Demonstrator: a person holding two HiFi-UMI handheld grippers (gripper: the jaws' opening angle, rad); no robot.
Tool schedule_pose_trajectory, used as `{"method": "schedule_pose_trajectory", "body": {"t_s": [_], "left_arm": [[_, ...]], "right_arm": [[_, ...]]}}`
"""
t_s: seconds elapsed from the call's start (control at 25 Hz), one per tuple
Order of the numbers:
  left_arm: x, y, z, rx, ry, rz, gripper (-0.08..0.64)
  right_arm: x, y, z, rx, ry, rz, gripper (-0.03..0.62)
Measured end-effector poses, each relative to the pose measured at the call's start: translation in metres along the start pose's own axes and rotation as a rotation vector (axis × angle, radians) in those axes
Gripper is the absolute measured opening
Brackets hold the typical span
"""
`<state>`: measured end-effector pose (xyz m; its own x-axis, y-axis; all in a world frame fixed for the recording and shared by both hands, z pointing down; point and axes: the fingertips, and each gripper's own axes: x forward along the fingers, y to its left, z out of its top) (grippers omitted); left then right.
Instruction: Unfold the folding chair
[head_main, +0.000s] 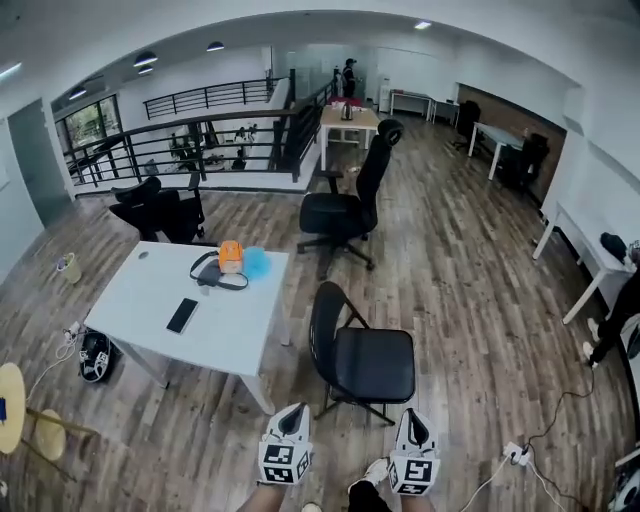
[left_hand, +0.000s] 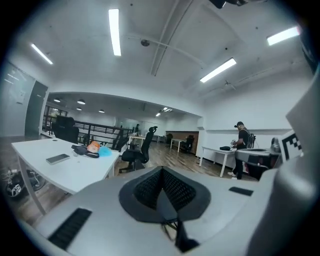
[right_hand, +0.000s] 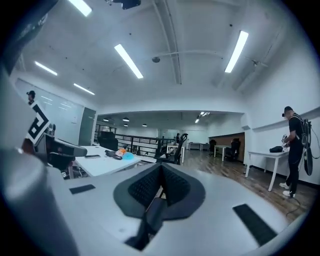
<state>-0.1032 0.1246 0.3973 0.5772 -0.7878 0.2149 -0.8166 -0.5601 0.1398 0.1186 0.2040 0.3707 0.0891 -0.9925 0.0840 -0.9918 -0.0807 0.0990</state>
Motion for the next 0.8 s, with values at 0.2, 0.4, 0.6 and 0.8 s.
{"method": "schedule_pose_trajectory", "body": {"t_s": [0.2,0.4,0.6,0.8], "left_arm": [[-0.053,-0.016,0.015,0.013,-0.032,-0.009,0.005],[-0.081,-0.042,0.014,0.023,-0.004,-0.025,0.005],[-0.092,-0.074,0.025,0.051,-0.044,-0.027,0.005],[-0.097,-0.094,0.028,0.059,-0.048,-0.017,0.005]], "right_arm": [[-0.038,0.045,0.030,-0.049,-0.040,0.061,0.014],[-0.070,0.065,0.034,-0.054,-0.031,0.095,0.014],[-0.091,0.050,0.033,-0.063,-0.028,0.072,0.012],[-0.106,0.028,0.045,-0.063,-0.054,0.075,0.012]]}}
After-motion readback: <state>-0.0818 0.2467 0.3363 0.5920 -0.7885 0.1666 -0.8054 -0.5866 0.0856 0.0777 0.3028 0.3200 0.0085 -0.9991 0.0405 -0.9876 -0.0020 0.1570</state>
